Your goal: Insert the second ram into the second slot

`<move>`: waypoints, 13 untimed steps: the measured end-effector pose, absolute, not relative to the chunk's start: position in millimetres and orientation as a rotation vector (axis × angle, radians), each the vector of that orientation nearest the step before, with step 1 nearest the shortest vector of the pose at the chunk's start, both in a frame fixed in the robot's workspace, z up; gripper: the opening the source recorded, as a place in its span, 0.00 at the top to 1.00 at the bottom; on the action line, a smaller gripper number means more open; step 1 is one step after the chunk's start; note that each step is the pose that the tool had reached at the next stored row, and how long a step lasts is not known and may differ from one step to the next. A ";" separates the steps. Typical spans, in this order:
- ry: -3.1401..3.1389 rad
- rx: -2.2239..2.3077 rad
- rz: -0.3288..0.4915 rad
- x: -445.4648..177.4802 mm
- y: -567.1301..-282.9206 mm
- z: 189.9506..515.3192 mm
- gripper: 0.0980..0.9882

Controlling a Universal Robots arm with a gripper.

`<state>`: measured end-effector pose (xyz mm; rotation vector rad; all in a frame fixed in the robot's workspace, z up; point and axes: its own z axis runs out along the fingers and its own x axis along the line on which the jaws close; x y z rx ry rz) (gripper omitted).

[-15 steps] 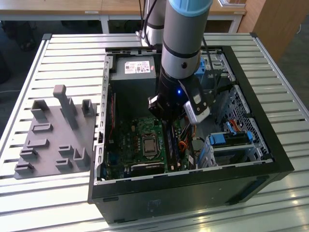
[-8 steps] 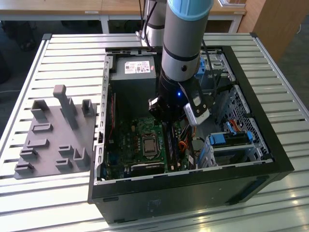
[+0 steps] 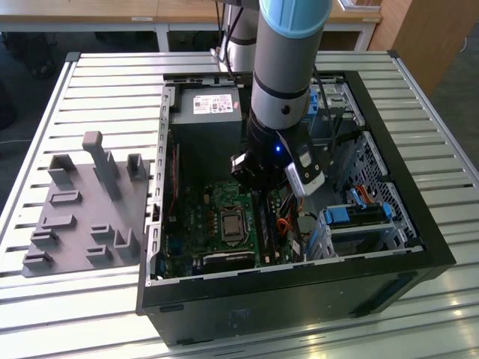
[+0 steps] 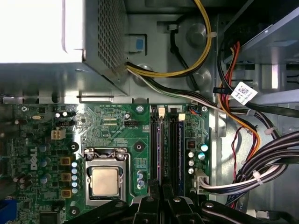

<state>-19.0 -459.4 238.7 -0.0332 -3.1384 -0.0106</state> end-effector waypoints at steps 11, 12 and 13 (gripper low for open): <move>-3.137 -0.034 -0.011 -16.9 -459.4 227.6 0.96; -3.136 -0.033 -0.011 -16.7 -459.4 227.1 0.96; -3.136 -0.033 -0.010 -16.6 -459.4 226.8 0.96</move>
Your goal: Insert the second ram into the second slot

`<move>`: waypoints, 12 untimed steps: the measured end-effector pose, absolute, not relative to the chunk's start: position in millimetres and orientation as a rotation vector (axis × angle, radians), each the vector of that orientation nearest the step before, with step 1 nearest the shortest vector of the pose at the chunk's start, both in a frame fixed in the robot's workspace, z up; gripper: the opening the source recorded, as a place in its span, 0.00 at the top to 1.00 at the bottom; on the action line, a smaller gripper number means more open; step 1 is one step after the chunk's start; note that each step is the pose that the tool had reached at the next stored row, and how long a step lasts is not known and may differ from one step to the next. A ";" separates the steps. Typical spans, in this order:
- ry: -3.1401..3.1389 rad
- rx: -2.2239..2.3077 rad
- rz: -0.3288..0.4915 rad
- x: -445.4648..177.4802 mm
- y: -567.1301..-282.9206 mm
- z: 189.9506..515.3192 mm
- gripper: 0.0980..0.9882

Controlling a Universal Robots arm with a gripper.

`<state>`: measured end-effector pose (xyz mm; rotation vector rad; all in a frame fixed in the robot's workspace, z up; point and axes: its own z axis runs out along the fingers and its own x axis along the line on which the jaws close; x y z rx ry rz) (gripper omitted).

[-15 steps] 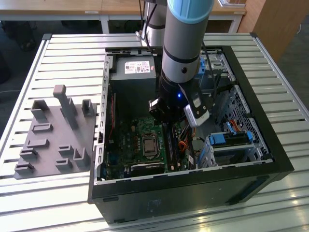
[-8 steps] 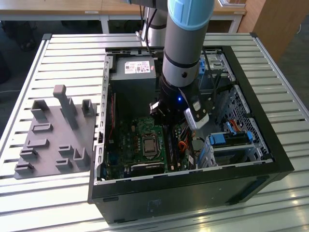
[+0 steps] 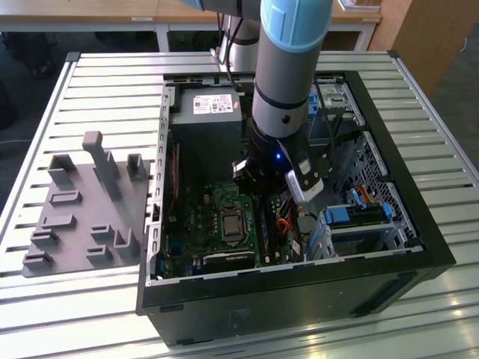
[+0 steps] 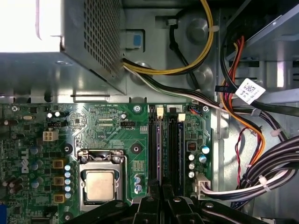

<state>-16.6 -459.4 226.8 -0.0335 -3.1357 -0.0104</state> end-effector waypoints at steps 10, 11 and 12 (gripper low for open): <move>-3.132 -0.022 -0.011 -14.4 -459.4 222.0 0.96; -3.131 -0.022 -0.011 -14.4 -459.4 221.2 0.96; -3.131 -0.022 -0.011 -14.4 -459.4 220.4 0.96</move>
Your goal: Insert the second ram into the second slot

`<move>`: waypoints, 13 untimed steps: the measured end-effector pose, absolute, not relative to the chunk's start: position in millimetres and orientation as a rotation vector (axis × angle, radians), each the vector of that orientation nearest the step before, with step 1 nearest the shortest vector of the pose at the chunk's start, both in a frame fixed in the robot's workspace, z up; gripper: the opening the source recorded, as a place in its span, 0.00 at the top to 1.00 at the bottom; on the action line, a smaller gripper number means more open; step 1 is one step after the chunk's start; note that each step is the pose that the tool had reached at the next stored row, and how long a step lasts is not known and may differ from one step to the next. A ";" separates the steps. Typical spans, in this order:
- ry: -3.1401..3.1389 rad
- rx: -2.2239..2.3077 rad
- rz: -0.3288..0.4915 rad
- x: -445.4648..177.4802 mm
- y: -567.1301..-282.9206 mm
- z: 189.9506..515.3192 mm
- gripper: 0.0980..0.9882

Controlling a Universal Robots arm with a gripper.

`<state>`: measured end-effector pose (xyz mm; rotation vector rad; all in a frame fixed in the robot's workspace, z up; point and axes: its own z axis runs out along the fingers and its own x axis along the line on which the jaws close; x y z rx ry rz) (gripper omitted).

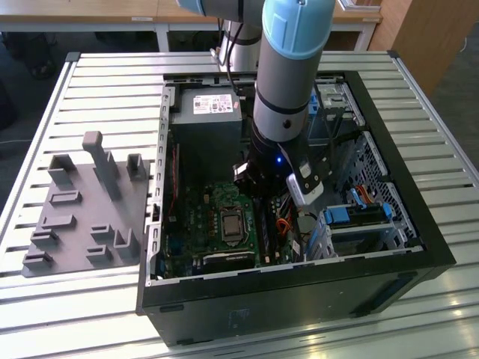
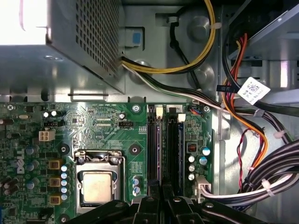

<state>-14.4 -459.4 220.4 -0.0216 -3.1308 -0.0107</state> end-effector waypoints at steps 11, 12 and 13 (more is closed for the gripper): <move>-3.126 -0.020 -0.011 -13.8 -459.4 216.4 0.96; -3.126 -0.020 -0.011 -13.8 -459.4 216.4 0.96; -3.126 -0.020 -0.011 -13.8 -459.4 216.4 0.96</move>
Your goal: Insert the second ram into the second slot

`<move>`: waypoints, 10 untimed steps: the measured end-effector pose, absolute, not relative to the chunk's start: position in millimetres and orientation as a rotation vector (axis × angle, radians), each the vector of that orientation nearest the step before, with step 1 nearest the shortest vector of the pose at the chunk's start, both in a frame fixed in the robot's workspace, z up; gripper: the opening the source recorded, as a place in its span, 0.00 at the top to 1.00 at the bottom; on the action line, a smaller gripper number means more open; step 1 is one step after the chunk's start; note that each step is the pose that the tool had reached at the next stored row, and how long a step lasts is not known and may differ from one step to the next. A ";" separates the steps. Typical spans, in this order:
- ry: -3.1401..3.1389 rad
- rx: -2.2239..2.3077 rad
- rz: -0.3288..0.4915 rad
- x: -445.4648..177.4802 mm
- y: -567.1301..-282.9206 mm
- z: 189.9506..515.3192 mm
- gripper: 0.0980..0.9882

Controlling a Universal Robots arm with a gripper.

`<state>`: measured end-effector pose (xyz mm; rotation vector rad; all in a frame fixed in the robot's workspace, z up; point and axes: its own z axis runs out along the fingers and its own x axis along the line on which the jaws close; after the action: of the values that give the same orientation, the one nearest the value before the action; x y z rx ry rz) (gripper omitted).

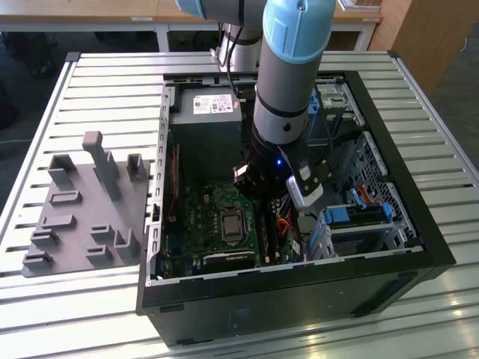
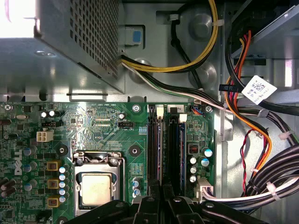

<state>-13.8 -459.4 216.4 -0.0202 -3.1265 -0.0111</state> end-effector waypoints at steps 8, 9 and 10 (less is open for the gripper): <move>-3.126 -0.020 -0.011 -13.8 -459.4 218.6 0.96; -3.127 -0.021 -0.011 -13.8 -459.4 218.8 0.96; -3.127 -0.021 -0.011 -13.7 -459.4 218.8 0.96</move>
<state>-13.7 -459.4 218.8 -0.0206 -3.1266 -0.0111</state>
